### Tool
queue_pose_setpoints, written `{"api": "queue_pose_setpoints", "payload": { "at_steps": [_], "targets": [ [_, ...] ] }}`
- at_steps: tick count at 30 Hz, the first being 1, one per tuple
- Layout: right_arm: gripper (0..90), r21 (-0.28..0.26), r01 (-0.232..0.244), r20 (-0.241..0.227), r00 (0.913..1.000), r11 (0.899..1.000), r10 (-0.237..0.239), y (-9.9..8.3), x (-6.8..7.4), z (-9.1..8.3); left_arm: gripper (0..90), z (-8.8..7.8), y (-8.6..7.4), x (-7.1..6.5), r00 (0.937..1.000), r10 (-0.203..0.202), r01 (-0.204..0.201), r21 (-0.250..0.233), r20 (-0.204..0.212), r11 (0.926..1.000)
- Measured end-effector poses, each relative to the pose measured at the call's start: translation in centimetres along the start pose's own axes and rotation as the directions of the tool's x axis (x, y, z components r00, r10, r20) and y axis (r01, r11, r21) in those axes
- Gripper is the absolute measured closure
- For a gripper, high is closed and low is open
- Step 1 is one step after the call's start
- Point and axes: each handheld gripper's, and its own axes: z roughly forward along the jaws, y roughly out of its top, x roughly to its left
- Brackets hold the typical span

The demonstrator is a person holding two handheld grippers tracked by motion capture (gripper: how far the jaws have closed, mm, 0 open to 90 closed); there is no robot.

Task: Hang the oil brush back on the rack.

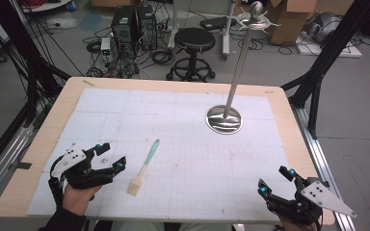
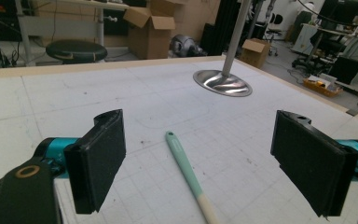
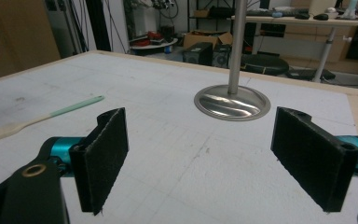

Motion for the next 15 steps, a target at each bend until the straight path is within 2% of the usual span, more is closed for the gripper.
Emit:
{"api": "queue_pose_setpoints", "payload": {
  "at_steps": [2, 5, 10, 14, 15],
  "targets": [
    [17.3, -0.003, -0.004, 0.001, 1.0000, 1.000, 0.004, 0.0, -0.1, 0.0, 18.5, 0.6, -0.1, -0.1, 1.0000, -0.002, 0.002, 0.026, 0.001, 0.9996],
    [17.2, -0.008, -0.006, 0.000, 1.0000, 1.000, 0.006, 0.0, 0.0, 0.0, 19.7, 2.0, -0.4, -0.3, 1.0000, 0.002, -0.002, 0.096, 0.004, 0.9953],
    [17.3, -0.003, -0.009, 0.000, 1.0000, 1.000, 0.009, 0.0, 0.0, 0.2, 22.2, 3.7, -0.9, 0.0, 0.9996, -0.028, 0.029, 0.160, -0.009, 0.9866],
    [17.3, -0.002, -0.005, -0.001, 1.0000, 1.000, 0.005, 0.0, 0.0, 0.2, 27.1, 5.0, -1.2, 0.2, 0.9988, -0.048, 0.049, 0.212, -0.009, 0.9761],
    [17.3, -0.002, -0.005, -0.001, 1.0000, 1.000, 0.005, 0.0, 0.0, 0.2, 27.5, 5.0, -1.2, 0.2, 0.9988, -0.048, 0.049, 0.212, -0.009, 0.9761]
  ]
}}
